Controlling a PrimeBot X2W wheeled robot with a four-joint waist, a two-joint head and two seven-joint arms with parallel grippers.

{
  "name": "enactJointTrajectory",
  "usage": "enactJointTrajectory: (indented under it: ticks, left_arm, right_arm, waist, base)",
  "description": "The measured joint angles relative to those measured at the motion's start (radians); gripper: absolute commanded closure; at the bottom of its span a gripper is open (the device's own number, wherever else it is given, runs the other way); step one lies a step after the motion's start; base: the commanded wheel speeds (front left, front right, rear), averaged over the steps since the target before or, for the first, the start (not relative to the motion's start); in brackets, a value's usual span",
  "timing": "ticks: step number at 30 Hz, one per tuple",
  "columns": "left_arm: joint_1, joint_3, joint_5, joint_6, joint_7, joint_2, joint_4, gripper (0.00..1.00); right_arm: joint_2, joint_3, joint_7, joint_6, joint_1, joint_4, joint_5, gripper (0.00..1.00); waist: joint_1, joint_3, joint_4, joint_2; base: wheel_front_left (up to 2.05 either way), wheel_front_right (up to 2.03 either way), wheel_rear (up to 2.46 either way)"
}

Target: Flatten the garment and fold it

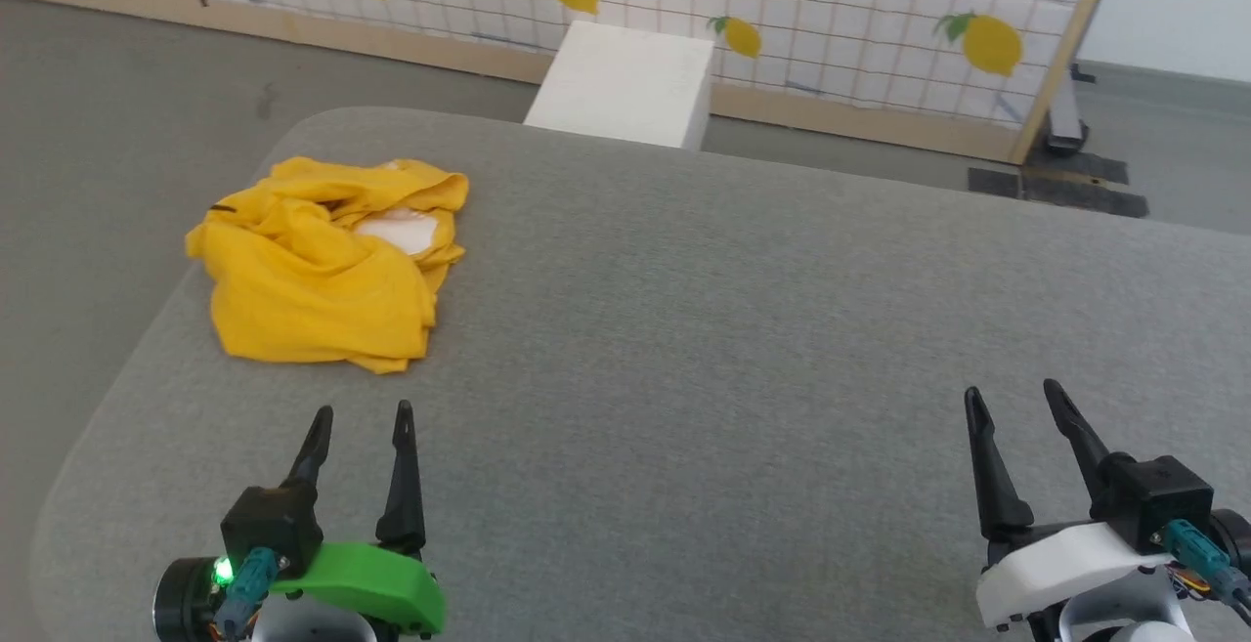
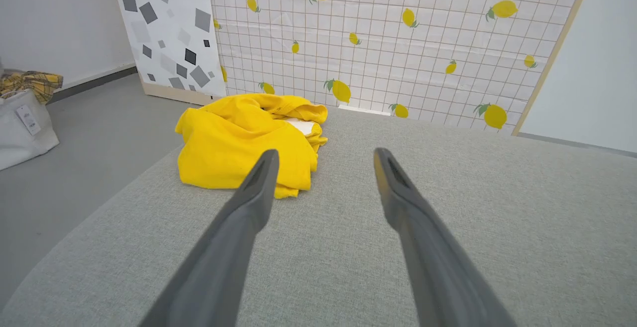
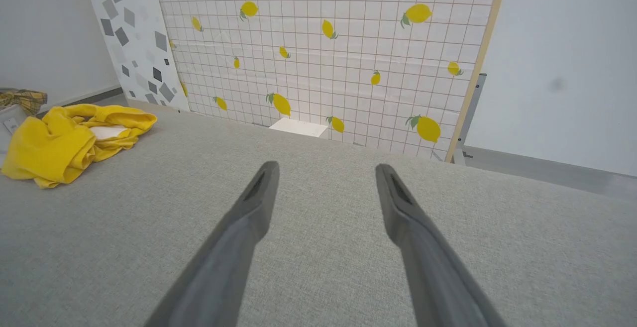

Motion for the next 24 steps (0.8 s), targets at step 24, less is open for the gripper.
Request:
enactJointTrajectory:
  ticks: [24]
  left_arm:
    - [0.014, -0.001, -0.055, -0.003, -0.052, 0.0, 0.0, 0.0]
  right_arm:
    - [0.0, 0.076, -0.049, 0.0, -0.001, 0.047, -0.001, 0.0]
  waist:
    - [0.0, 0.004, 0.175, 0.0]
  base:
    - [0.0, 0.0, 0.0]
